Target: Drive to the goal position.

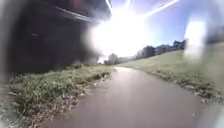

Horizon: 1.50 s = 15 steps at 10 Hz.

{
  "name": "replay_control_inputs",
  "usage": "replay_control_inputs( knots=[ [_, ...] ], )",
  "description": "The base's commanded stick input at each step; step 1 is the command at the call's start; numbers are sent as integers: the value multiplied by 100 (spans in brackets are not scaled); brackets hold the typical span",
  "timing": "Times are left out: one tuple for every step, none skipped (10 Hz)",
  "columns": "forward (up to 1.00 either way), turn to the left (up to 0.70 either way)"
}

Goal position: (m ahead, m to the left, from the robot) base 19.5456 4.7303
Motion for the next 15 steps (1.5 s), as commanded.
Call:
replay_control_inputs(
  knots=[
    [45, 0],
    [45, 0],
    [45, 0],
    [45, 0],
    [45, 0],
    [45, 0],
    [45, 0],
    [45, 0],
    [45, 0],
    [45, 0],
    [45, 0],
    [45, 0],
    [45, 0],
    [45, 0],
    [45, 0]
  ],
)
